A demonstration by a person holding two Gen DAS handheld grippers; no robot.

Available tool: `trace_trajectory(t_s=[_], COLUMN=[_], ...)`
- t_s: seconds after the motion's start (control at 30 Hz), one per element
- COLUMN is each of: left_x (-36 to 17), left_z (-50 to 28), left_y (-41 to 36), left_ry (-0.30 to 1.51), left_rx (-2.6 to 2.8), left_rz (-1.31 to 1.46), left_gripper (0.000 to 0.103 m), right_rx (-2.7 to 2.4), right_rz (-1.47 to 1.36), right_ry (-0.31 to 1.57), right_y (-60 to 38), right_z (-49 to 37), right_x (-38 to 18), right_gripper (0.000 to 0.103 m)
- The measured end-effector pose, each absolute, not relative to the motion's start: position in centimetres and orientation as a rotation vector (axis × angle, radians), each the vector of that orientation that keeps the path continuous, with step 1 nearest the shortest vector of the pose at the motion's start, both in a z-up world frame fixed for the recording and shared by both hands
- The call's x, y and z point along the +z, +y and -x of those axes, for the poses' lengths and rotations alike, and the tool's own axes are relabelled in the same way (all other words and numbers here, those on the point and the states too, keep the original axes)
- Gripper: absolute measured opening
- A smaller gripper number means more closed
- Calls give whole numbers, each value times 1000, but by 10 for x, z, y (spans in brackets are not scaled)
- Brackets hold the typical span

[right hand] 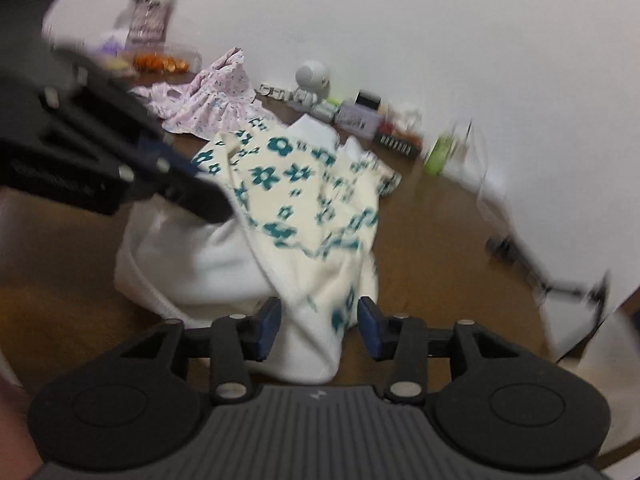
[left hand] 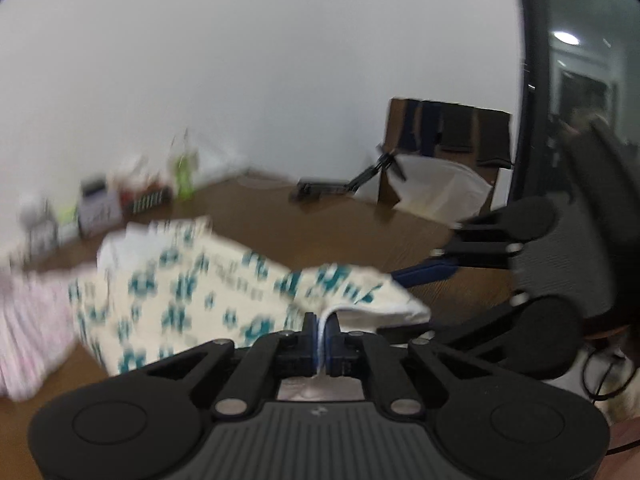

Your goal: Fold clothes

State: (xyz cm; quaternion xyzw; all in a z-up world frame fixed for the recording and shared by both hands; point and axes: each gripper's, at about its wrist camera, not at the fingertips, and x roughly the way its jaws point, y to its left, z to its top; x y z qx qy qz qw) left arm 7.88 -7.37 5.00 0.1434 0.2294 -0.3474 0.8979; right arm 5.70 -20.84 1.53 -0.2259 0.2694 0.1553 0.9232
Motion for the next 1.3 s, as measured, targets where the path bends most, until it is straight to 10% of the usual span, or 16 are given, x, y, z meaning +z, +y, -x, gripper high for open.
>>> trace_trajectory(t_s=[0.13,0.2,0.3,0.43,0.73,0.87,1.3], left_x=[61,63,58,39,36,35,35], left_z=[-61,-56,-49,-42,-61,-76,-24], left_y=[-90,-91,-83,-74,-66,-59,-39], left_ry=[365,345,331,373,470,518,447], left_rx=[-738,-735,-641,-569,-500,-517,-311], left_rz=[-423,-421,-395,-370,-188,-123,-124], left_gripper=[3,12,59,64,63,2,2], right_rx=[279,304,323,333,365,349,160], right_rz=[630,550,287,-53,-115,-99,-46], right_ry=[498,554,624,548,403,410,642], right_y=[-189,-197,-224,-262,-263,-264,-269], right_z=[-63,-74,-92,-89,-63,-52,-46], right_x=[17,22,39,66,82,74,-4], right_gripper=[43,5,5,5,5,5,23])
